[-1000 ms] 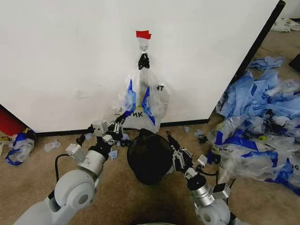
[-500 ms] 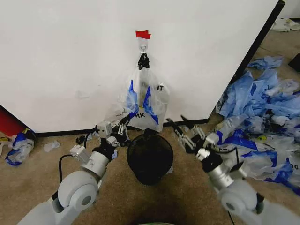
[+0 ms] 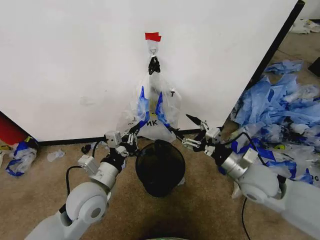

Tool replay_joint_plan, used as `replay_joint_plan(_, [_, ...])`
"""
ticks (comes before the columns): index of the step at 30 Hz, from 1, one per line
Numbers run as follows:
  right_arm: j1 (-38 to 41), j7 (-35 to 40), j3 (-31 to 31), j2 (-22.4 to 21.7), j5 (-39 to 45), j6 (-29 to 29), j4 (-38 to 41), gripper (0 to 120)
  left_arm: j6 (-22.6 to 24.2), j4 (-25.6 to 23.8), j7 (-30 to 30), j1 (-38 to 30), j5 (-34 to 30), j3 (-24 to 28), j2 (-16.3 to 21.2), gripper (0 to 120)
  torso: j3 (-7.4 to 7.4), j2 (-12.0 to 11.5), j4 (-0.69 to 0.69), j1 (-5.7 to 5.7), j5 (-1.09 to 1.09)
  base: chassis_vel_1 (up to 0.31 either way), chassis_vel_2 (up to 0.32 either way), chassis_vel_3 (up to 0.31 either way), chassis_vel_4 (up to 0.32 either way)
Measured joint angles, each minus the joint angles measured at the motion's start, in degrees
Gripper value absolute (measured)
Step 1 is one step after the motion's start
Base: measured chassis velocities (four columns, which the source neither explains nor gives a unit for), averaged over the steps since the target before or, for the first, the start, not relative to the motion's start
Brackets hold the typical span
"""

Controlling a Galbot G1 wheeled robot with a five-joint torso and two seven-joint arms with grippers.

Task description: Pick up the garbage bag from the wall and place it over the trash bin.

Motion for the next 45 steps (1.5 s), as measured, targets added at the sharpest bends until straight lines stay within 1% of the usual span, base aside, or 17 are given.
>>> replay_joint_plan(3, [7.7, -0.2, -6.7, 0.1, -0.6, -1.4, -1.4, 68, -0.1, 0.1, 0.1, -0.1, 0.1, 0.0, -0.3, 0, 0.00, 0.0, 0.00, 0.00, 0.00, 0.000, 0.000, 0.000, 0.000])
replay_joint_plan(4, [7.7, -0.2, -6.7, 0.1, -0.6, -1.4, -1.4, 68, -0.1, 0.1, 0.1, -0.1, 0.1, 0.0, -0.3, 0, 0.00, 0.0, 0.00, 0.00, 0.00, 0.000, 0.000, 0.000, 0.000])
replay_joint_plan(7, [16.2, 0.6, -13.6, 0.9, -1.3, -3.3, -2.7, 67, -0.3, 0.2, 0.2, -0.3, 0.1, -0.1, -0.5, 0, 0.00, 0.0, 0.00, 0.00, -0.02, 0.000, 0.000, 0.000, 0.000])
replay_joint_plan(8, [20.2, 1.7, -17.5, 1.7, -1.4, -4.6, -3.2, 66, -0.4, 0.2, 0.3, -0.3, 0.1, -0.1, -0.7, 0, 0.00, 0.0, 0.00, 0.00, -0.02, 0.000, 0.000, 0.000, 0.000])
replay_joint_plan(9, [20.2, 1.7, -17.5, 1.7, -1.4, -4.6, -3.2, 66, -0.4, 0.2, 0.3, -0.3, 0.1, -0.1, -0.7, 0, 0.00, 0.0, 0.00, 0.00, -0.02, 0.000, 0.000, 0.000, 0.000])
replay_joint_plan(11, [26.3, 4.2, -23.3, 3.4, -1.4, -6.5, -4.1, 61, -0.7, 0.4, 0.5, -0.3, 0.2, -0.1, -1.1, 0, 0.00, 0.0, 0.00, 0.00, 0.00, 0.000, 0.000, 0.000, 0.000])
replay_joint_plan(12, [28.6, 5.1, -25.5, 4.1, -1.5, -7.4, -4.4, 61, -0.9, 0.5, 0.6, -0.3, 0.3, -0.1, -1.3, 0, 0.00, 0.0, 0.00, 0.00, -0.01, 0.000, 0.000, 0.000, 0.000])
replay_joint_plan(14, [33.2, 7.8, -30.0, 5.9, -1.3, -9.5, -4.8, 56, -1.2, 0.7, 0.7, -0.2, 0.5, -0.1, -1.6, 0, 0.00, 0.0, 0.02, 0.00, -0.02, 0.000, 0.000, 0.000, 0.000])
replay_joint_plan(16, [34.0, 8.3, -30.8, 6.2, -1.3, -9.9, -4.9, 55, -1.2, 0.7, 0.7, -0.1, 0.6, -0.1, -1.6, 0, 0.00, 0.0, 0.02, 0.00, -0.02, 0.000, 0.000, 0.000, 0.000])
replay_joint_plan(17, [36.6, 10.4, -33.5, 7.4, -0.7, -11.6, -5.1, 52, -1.5, 0.9, 0.8, 0.0, 0.8, -0.2, -1.8, 0, 0.00, 0.0, 0.02, 0.00, -0.02, 0.000, 0.000, 0.000, 0.000])
replay_joint_plan(20, [39.4, 13.8, -36.9, 9.7, 0.2, -13.7, -6.0, 52, -1.9, 1.0, 1.0, 0.2, 1.3, -0.4, -2.1, 0, 0.00, 0.0, 0.01, 0.00, 0.00, 0.000, 0.000, 0.000, 0.000])
replay_joint_plan(23, [40.6, 17.4, -38.8, 11.2, 1.1, -16.1, -6.5, 52, -2.2, 1.2, 1.0, 0.4, 1.5, -0.6, -2.2, 0, 0.00, 0.0, 0.03, 0.00, -0.01, 0.000, 0.000, 0.000, 0.000])
replay_joint_plan(28, [40.8, 18.9, -40.1, 11.0, 1.6, -17.4, -5.6, 50, -2.4, 1.7, 1.0, 0.3, 1.7, -0.6, -2.2, 0, 0.00, 0.0, 0.00, 0.00, 0.01, 0.000, 0.000, 0.000, 0.000])
replay_joint_plan(30, [40.7, 19.6, -40.3, 10.5, 2.1, -18.2, -4.7, 50, -2.5, 2.0, 1.0, 0.0, 1.7, -0.5, -2.4, 0, -0.01, 0.0, -0.01, 0.00, -0.02, 0.000, 0.000, 0.000, 0.000])
replay_joint_plan(38, [40.0, 20.1, -40.8, 9.5, 2.4, -18.7, -3.8, 45, -2.5, 2.3, 1.1, -0.4, 1.7, 0.0, -2.8, 0, 0.00, 0.0, 0.00, 0.00, -0.01, 0.000, 0.000, 0.000, 0.000])
replay_joint_plan(41, [38.9, 20.4, -40.8, 8.8, 2.4, -18.9, -3.6, 39, -2.5, 2.4, 1.1, -0.4, 1.8, 0.0, -3.0, 0, -0.01, 0.0, 0.00, -0.01, 0.00, 0.000, 0.000, 0.000, 0.000])
replay_joint_plan(45, [38.4, 20.5, -40.7, 8.7, 2.2, -18.9, -3.7, 39, -2.7, 2.4, 1.1, -0.2, 2.0, 0.0, -3.1, 0, -0.01, 0.0, 0.01, 0.00, 0.00, 0.000, 0.000, 0.000, 0.000])
